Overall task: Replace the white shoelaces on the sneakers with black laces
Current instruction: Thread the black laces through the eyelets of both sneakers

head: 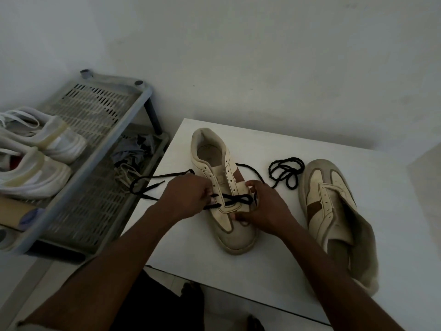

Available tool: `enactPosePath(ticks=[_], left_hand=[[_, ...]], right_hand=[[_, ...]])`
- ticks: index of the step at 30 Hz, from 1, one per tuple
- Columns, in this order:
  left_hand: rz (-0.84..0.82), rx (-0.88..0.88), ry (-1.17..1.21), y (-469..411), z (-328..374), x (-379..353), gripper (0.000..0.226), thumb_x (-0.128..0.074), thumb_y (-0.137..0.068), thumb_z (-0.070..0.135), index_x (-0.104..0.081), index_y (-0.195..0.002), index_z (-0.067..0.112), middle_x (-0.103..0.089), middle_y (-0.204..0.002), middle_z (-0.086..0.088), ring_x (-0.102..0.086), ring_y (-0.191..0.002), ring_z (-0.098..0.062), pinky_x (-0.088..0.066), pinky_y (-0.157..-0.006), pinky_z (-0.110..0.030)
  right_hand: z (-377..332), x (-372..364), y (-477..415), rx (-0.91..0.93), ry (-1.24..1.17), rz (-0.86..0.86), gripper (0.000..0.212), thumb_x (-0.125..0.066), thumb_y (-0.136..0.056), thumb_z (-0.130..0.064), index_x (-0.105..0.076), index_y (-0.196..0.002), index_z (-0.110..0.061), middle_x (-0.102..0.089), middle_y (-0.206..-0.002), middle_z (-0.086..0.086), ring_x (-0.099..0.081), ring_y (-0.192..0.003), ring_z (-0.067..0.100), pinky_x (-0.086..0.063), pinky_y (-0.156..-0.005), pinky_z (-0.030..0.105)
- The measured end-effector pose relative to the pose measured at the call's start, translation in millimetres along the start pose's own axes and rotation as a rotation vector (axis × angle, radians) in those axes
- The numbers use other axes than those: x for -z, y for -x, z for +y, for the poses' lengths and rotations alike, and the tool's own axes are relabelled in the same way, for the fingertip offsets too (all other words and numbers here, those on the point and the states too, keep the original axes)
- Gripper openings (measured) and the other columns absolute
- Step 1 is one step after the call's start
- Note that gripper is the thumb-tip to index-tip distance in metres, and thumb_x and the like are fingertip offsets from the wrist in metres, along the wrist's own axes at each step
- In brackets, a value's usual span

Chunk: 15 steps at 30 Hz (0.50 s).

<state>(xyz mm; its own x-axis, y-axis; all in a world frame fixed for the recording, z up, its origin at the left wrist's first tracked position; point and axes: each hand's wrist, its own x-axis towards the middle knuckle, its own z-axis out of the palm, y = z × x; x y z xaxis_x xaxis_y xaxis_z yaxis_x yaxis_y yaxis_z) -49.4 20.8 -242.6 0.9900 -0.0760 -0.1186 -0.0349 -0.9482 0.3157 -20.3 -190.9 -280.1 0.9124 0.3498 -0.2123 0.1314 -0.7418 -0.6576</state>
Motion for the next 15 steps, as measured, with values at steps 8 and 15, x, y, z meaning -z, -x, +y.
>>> enactPosePath(ticks=[8, 15], left_hand=[[0.363, 0.217, -0.003, 14, -57, 43, 0.013, -0.069, -0.085, 0.019, -0.061, -0.077, 0.014, -0.063, -0.075, -0.005, -0.062, -0.074, -0.026, -0.051, -0.068, -0.038], [0.415, 0.321, 0.050, 8, -57, 38, 0.006, -0.068, -0.084, 0.011, -0.062, -0.084, 0.010, -0.063, -0.083, -0.010, -0.059, -0.079, -0.025, -0.042, -0.070, -0.032]], right_hand=[[-7, 5, 5, -0.024, 0.284, -0.033, 0.094, -0.069, -0.069, -0.069, -0.031, -0.146, -0.031, -0.046, -0.141, -0.002, -0.037, -0.131, 0.021, -0.029, -0.104, 0.043], [-9, 5, 4, -0.044, 0.309, -0.036, 0.094, -0.071, -0.069, -0.066, -0.031, -0.146, -0.031, -0.046, -0.142, -0.002, -0.037, -0.131, 0.021, -0.029, -0.105, 0.044]])
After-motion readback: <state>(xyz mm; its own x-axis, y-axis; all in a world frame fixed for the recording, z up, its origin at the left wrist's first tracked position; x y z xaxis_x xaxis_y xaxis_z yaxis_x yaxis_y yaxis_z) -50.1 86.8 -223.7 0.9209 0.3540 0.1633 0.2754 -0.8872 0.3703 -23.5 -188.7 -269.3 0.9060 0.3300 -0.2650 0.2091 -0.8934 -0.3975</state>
